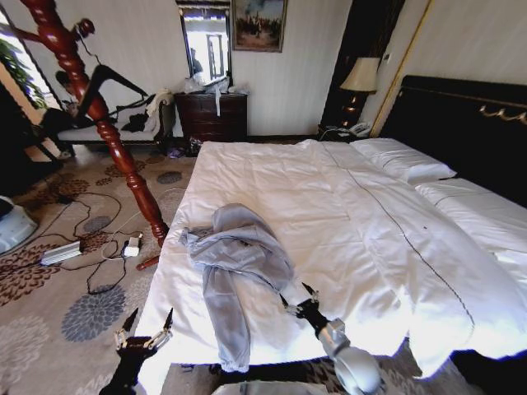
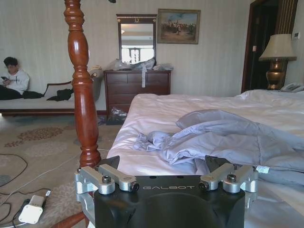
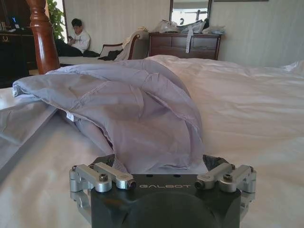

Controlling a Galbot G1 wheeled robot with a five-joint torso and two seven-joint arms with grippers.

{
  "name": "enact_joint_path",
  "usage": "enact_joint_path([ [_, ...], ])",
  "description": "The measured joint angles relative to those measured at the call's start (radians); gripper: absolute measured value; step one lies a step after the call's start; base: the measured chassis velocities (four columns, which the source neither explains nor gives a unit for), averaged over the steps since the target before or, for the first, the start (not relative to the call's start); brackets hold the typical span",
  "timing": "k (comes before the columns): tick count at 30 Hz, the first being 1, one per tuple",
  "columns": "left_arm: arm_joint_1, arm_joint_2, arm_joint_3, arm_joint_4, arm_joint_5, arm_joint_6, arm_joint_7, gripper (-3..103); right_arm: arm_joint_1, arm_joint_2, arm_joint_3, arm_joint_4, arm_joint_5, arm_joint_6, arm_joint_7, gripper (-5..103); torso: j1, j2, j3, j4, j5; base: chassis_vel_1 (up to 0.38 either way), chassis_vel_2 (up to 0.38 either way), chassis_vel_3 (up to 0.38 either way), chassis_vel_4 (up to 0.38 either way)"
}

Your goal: Pick up the clothes from the bed and hang them on the clothes hanger.

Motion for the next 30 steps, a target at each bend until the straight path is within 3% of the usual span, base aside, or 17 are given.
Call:
enact_joint_path([
  [4, -0.001, 0.001, -0.007, 0.004, -0.005, 0.001, 0.000, 100, -0.003, 0.000, -0.002, -0.002, -0.003, -0.001, 0.001, 103, 0.000, 0.000, 0.000, -0.0001, -0.0001, 0.000, 0.000, 0.000, 0.000],
  [8, -0.002, 0.002, -0.010, 0.005, -0.009, 0.002, 0.000, 100, -0.014, 0.016, -0.010, -0.002, -0.013, -0.001, 0.001, 99, 0.000, 0.000, 0.000, -0.0001, -0.0002, 0.000, 0.000, 0.000, 0.000],
  [15, 0.003, 0.001, -0.019, 0.005, -0.019, 0.001, -0.001, 100, 0.000, 0.080, -0.037, -0.023, -0.041, 0.002, 0.014, 96, 0.000, 0.000, 0.000, -0.0001, 0.0001, 0.000, 0.000, 0.000, 0.000],
  [21, 0.005, 0.001, -0.022, 0.001, -0.023, 0.000, -0.001, 100, 0.015, 0.072, -0.019, -0.037, -0.020, 0.003, 0.030, 78, 0.000, 0.000, 0.000, -0.0001, 0.0000, 0.000, 0.000, 0.000, 0.000],
  [23, 0.005, 0.001, -0.022, 0.001, -0.023, 0.000, -0.001, 100, 0.016, 0.070, -0.017, -0.041, -0.019, 0.003, 0.031, 76, 0.000, 0.000, 0.000, -0.0001, 0.0000, 0.000, 0.000, 0.000, 0.000],
  [30, 0.003, 0.002, -0.023, 0.000, -0.024, 0.000, -0.002, 100, 0.010, 0.079, -0.034, -0.049, -0.035, 0.003, 0.030, 50, 0.000, 0.000, 0.000, -0.0001, 0.0001, 0.000, 0.000, 0.000, 0.000],
])
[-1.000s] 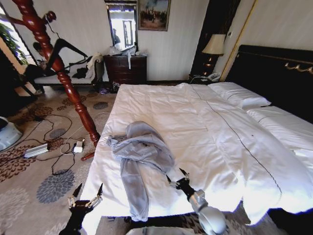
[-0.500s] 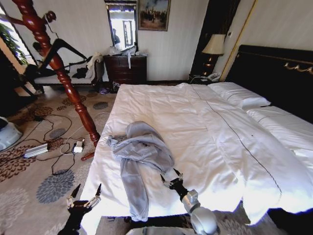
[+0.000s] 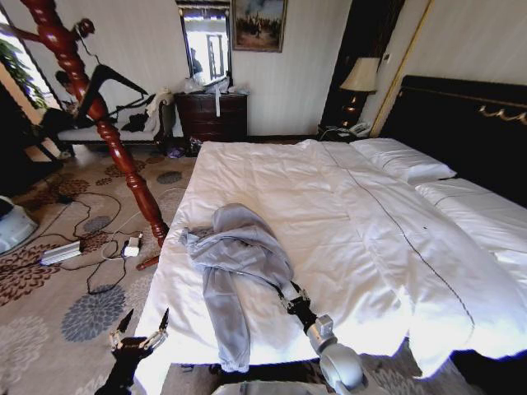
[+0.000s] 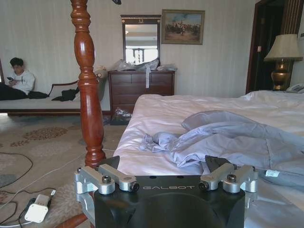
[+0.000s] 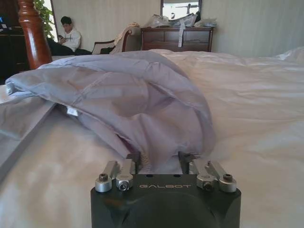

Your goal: Pick up the clothes from the bed and hang them on the clothes hanger.

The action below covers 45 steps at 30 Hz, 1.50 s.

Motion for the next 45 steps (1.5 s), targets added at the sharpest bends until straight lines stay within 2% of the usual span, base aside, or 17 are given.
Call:
enact_joint_path([
  [1, 0.000, 0.000, 0.000, 0.000, 0.000, 0.000, 0.000, 100, 0.000, 0.000, 0.000, 0.000, 0.000, 0.000, 0.000, 50, 0.000, 0.000, 0.000, 0.0000, 0.0000, 0.000, 0.000, 0.000, 0.000],
  [3, 0.000, 0.000, -0.001, 0.001, -0.001, 0.000, 0.000, 100, -0.008, 0.002, -0.006, 0.004, -0.008, 0.000, -0.002, 36, 0.000, 0.000, 0.000, 0.0000, 0.0000, 0.000, 0.000, 0.000, 0.000],
  [5, 0.000, 0.000, -0.002, 0.003, -0.002, 0.000, 0.000, 100, -0.018, 0.002, -0.009, 0.010, -0.017, 0.000, -0.003, 44, 0.000, 0.000, 0.000, 0.0000, 0.0000, 0.000, 0.000, 0.000, 0.000],
  [7, -0.001, 0.000, -0.002, 0.004, -0.002, 0.000, 0.000, 100, -0.020, 0.002, -0.009, 0.010, -0.019, 0.000, -0.004, 44, 0.000, 0.000, 0.000, 0.0000, 0.0000, 0.000, 0.000, 0.000, 0.000],
  [9, -0.004, 0.000, 0.000, 0.007, -0.002, 0.000, 0.000, 100, -0.023, 0.002, -0.009, 0.009, -0.025, 0.001, -0.004, 54, 0.000, 0.000, 0.000, 0.0000, 0.0000, 0.000, 0.000, 0.000, 0.000],
  [11, -0.006, 0.000, 0.002, 0.007, -0.002, 0.000, -0.001, 100, -0.023, 0.002, -0.009, 0.008, -0.026, 0.001, -0.004, 56, 0.000, 0.000, 0.000, 0.0000, 0.0000, 0.000, 0.000, 0.000, 0.000],
  [13, -0.011, 0.000, 0.004, 0.007, -0.002, 0.002, -0.001, 100, -0.024, 0.002, -0.009, 0.007, -0.026, 0.002, -0.004, 51, 0.000, 0.000, 0.000, 0.0000, 0.0000, 0.000, 0.000, 0.000, 0.000],
  [19, -0.029, 0.006, 0.009, 0.010, 0.001, 0.016, -0.005, 100, -0.020, 0.004, -0.009, 0.001, -0.021, 0.004, -0.002, 24, 0.000, 0.000, 0.000, 0.0000, 0.0000, 0.000, 0.000, 0.000, 0.000],
  [22, -0.039, 0.012, 0.012, 0.014, 0.001, 0.025, -0.011, 100, -0.020, 0.004, -0.009, 0.000, -0.021, 0.006, -0.002, 18, 0.000, 0.000, 0.000, 0.0000, 0.0001, 0.000, 0.000, 0.000, 0.000],
  [24, -0.050, 0.019, 0.015, 0.022, 0.001, 0.033, -0.018, 100, -0.021, 0.004, -0.009, 0.000, -0.021, 0.008, -0.003, 8, 0.000, 0.000, 0.000, 0.0000, 0.0001, 0.000, 0.000, 0.000, 0.000],
  [26, -0.078, 0.049, 0.028, 0.038, 0.001, 0.056, -0.033, 100, -0.019, 0.002, -0.009, 0.001, -0.019, 0.010, -0.003, 1, 0.000, 0.000, 0.000, 0.0000, 0.0001, 0.000, 0.000, 0.000, 0.000],
  [32, -0.146, 0.140, 0.051, 0.074, 0.000, 0.104, -0.068, 100, -0.003, -0.016, -0.009, 0.008, 0.003, 0.003, 0.000, 0, 0.000, 0.000, 0.000, 0.0001, -0.0002, 0.000, 0.000, 0.000, 0.000],
  [36, -0.221, 0.283, 0.065, 0.128, -0.008, 0.147, -0.090, 100, 0.014, -0.030, -0.002, 0.011, 0.037, -0.005, 0.009, 0, 0.000, 0.000, 0.000, -0.0001, -0.0001, 0.000, 0.000, 0.000, 0.000],
  [37, -0.221, 0.283, 0.065, 0.128, -0.008, 0.147, -0.090, 100, 0.014, -0.030, -0.002, 0.011, 0.037, -0.005, 0.009, 0, 0.000, 0.000, 0.000, -0.0001, -0.0001, 0.000, 0.000, 0.000, 0.000],
  [40, -0.291, 0.383, 0.105, 0.193, -0.021, 0.172, -0.108, 100, 0.024, -0.029, 0.001, 0.011, 0.057, -0.012, 0.015, 0, 0.000, 0.000, 0.000, 0.0000, -0.0001, 0.000, 0.000, 0.000, 0.000],
  [42, -0.306, 0.394, 0.114, 0.204, -0.023, 0.176, -0.113, 100, 0.026, -0.028, 0.001, 0.011, 0.060, -0.013, 0.016, 0, 0.000, 0.000, 0.000, 0.0000, -0.0001, 0.000, 0.000, 0.000, 0.000],
  [45, -0.417, 0.438, 0.191, 0.269, -0.036, 0.200, -0.136, 100, 0.031, -0.023, 0.004, 0.012, 0.074, -0.017, 0.020, 0, 0.000, 0.000, 0.000, 0.0000, -0.0001, 0.000, 0.000, 0.000, 0.000],
])
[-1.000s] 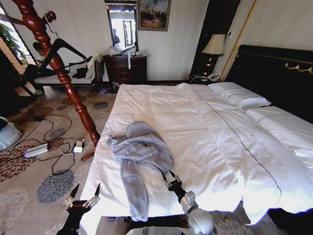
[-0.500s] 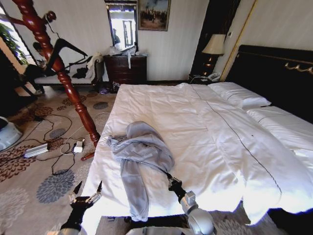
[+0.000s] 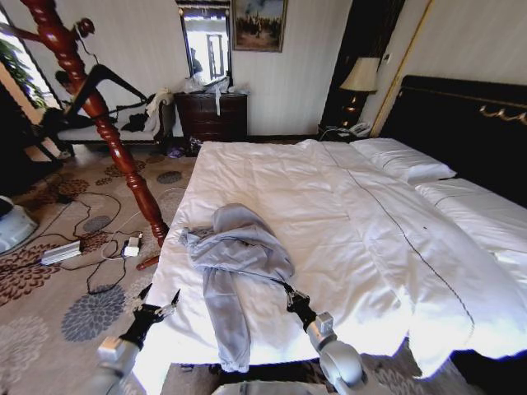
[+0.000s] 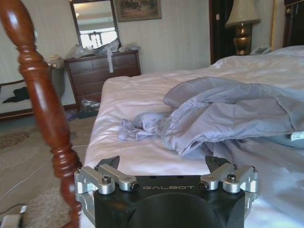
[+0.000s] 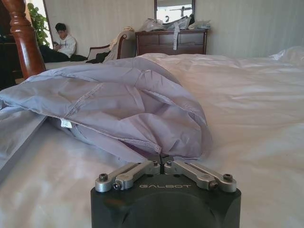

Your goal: Pick up the clothes from the bed and hang them on the clothes hanger.

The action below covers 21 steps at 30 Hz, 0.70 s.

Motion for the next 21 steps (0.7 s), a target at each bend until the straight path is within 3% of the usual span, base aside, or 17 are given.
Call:
enact_joint_path([
  [12, -0.270, 0.080, 0.220, 0.196, -0.050, 0.035, -0.039, 100, 0.025, 0.022, 0.002, -0.004, 0.020, -0.010, 0.008, 0, 0.000, 0.000, 0.000, 0.0000, 0.0001, 0.000, 0.000, 0.000, 0.000],
  [21, -0.387, 0.128, 0.303, 0.285, -0.015, 0.016, -0.041, 100, 0.037, 0.035, -0.001, -0.014, 0.024, -0.009, 0.009, 0, 0.000, 0.000, 0.000, 0.0000, 0.0002, 0.000, 0.000, 0.000, 0.000],
])
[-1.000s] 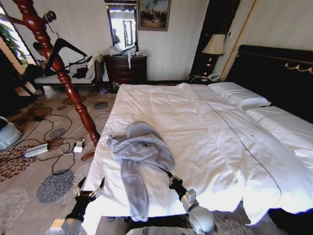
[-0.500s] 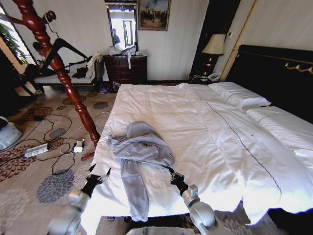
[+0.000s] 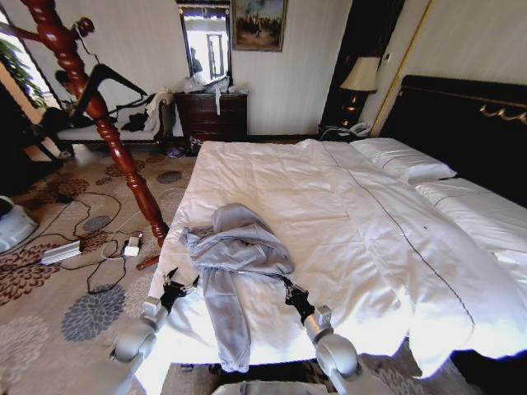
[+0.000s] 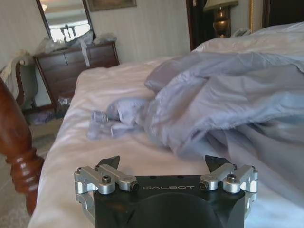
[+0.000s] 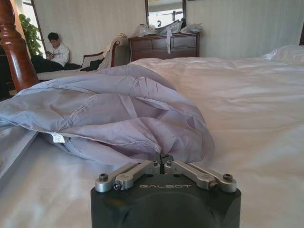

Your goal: Pick up the clothes from the bed and hang them on the clothes hanger.

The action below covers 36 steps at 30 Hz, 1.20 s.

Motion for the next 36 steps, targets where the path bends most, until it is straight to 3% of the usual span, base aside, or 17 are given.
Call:
enact_joint_path([
  [5, -0.050, -0.001, 0.025, 0.015, 0.001, -0.009, -0.006, 103, -0.003, -0.002, 0.003, 0.000, -0.001, 0.002, 0.000, 0, 0.000, 0.000, 0.000, -0.0001, 0.0000, 0.000, 0.000, 0.000, 0.000],
  [15, -0.128, -0.039, 0.085, 0.066, 0.041, -0.021, -0.021, 92, -0.011, -0.015, 0.017, 0.007, -0.002, 0.005, 0.001, 0, 0.000, 0.000, 0.000, -0.0001, 0.0000, 0.000, 0.000, 0.000, 0.000],
  [18, -0.150, -0.059, 0.089, 0.082, 0.047, -0.026, -0.029, 76, -0.014, -0.015, 0.020, 0.010, -0.003, 0.006, 0.001, 0, 0.000, 0.000, 0.000, 0.0000, 0.0000, 0.000, 0.000, 0.000, 0.000],
  [20, -0.152, -0.060, 0.090, 0.082, 0.047, -0.026, -0.029, 76, -0.014, -0.014, 0.020, 0.010, -0.003, 0.006, 0.001, 0, 0.000, 0.000, 0.000, -0.0001, 0.0000, 0.000, 0.000, 0.000, 0.000],
  [23, -0.154, -0.062, 0.092, 0.082, 0.046, -0.026, -0.030, 60, -0.013, -0.012, 0.016, 0.011, -0.006, 0.006, 0.001, 0, 0.000, 0.000, 0.000, 0.0000, 0.0000, 0.000, 0.000, 0.000, 0.000],
  [28, -0.146, -0.068, 0.081, 0.077, 0.042, -0.026, -0.030, 49, -0.010, -0.010, 0.010, 0.011, -0.008, 0.006, 0.001, 0, 0.000, 0.000, 0.000, -0.0001, 0.0000, 0.000, 0.000, 0.000, 0.000],
  [32, -0.126, -0.066, 0.073, 0.060, 0.042, -0.026, -0.030, 28, -0.007, -0.018, 0.003, 0.011, -0.010, 0.005, 0.001, 0, 0.000, 0.000, 0.000, -0.0001, -0.0002, 0.000, 0.000, 0.000, 0.000],
  [36, -0.117, -0.055, 0.072, 0.043, 0.042, -0.025, -0.029, 16, -0.005, -0.025, 0.001, 0.015, -0.009, 0.003, 0.002, 0, 0.000, 0.000, 0.000, 0.0000, -0.0001, 0.000, 0.000, 0.000, 0.000],
])
